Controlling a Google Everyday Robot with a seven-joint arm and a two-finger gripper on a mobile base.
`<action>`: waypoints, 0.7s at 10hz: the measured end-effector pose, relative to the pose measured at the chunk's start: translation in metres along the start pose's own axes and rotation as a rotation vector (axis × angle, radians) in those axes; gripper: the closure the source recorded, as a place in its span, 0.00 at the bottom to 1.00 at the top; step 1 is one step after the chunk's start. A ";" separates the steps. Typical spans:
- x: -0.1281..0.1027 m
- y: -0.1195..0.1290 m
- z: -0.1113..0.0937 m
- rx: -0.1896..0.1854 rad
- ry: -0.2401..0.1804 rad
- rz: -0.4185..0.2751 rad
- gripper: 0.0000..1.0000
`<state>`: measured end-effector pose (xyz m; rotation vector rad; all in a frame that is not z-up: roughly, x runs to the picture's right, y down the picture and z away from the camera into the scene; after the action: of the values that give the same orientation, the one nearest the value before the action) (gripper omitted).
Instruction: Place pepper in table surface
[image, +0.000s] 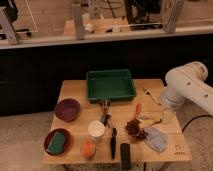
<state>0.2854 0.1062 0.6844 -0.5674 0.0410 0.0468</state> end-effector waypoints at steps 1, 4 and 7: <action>0.000 0.000 0.000 0.000 0.000 0.000 0.20; 0.000 0.000 0.000 0.000 0.000 0.000 0.20; 0.002 -0.005 0.000 0.007 0.020 -0.036 0.20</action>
<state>0.2879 0.1020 0.6874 -0.5614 0.0504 0.0060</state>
